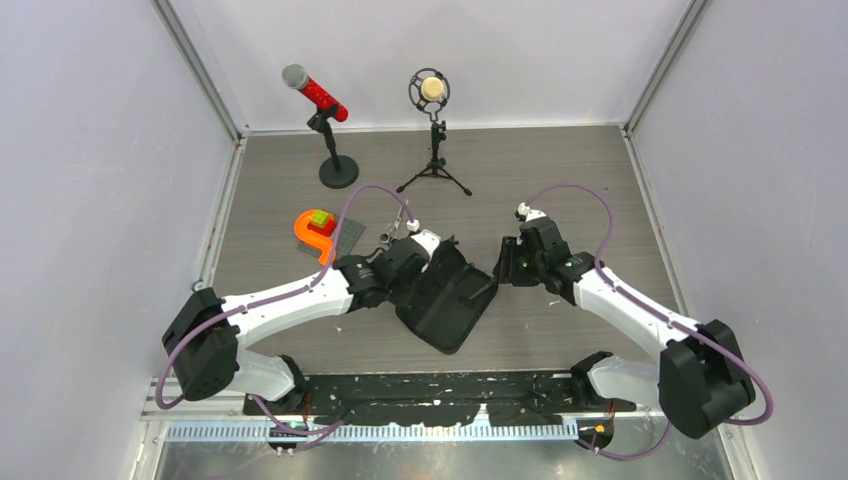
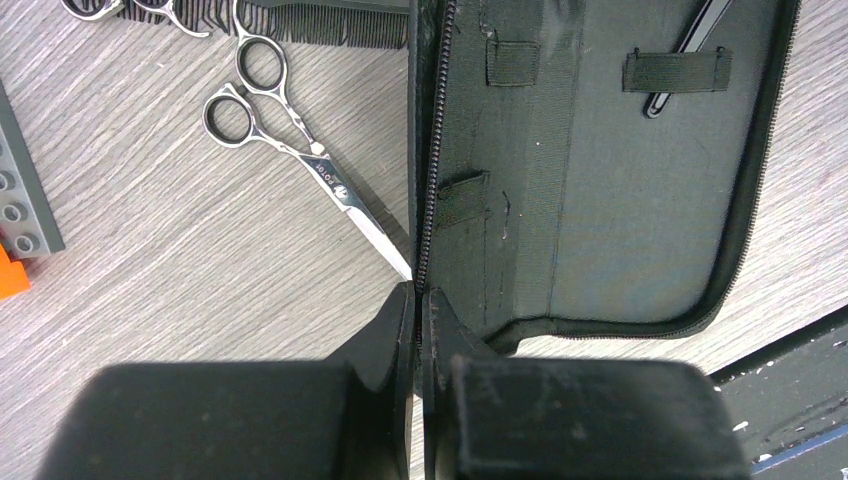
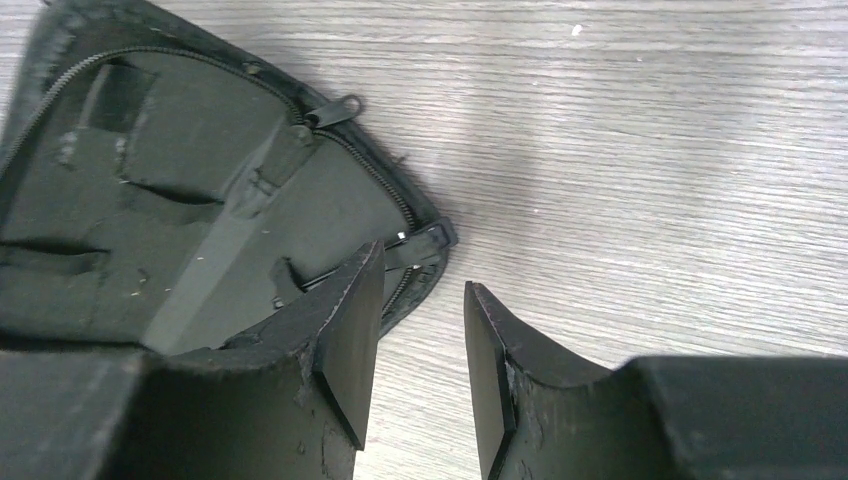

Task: Sort the hair-cutting tools
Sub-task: Place the haircut tool in the hairdressing tool bag.

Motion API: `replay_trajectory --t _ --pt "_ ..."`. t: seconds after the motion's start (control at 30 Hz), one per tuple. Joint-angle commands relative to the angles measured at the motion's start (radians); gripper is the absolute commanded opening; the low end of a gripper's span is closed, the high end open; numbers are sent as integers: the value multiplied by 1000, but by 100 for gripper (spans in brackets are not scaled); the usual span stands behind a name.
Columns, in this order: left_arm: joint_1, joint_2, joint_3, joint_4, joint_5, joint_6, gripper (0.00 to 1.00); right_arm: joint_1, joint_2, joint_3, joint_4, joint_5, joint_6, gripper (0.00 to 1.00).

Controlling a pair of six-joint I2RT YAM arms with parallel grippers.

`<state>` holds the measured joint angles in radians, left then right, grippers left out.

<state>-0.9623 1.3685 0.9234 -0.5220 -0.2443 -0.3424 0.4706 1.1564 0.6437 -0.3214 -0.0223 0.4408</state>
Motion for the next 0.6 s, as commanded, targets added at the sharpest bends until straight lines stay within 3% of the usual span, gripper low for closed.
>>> replay_trajectory --t 0.0,0.27,0.37,0.57 --pt "-6 -6 23 0 -30 20 0 3 65 80 -41 38 -46 43" --pt "-17 -3 31 -9 -45 13 0 5 158 202 -145 51 -3 45" --pt "-26 4 47 -28 -64 -8 0 22 166 231 -198 112 75 52" --pt "-43 8 63 -53 -91 -35 0 49 160 206 -214 185 278 56"
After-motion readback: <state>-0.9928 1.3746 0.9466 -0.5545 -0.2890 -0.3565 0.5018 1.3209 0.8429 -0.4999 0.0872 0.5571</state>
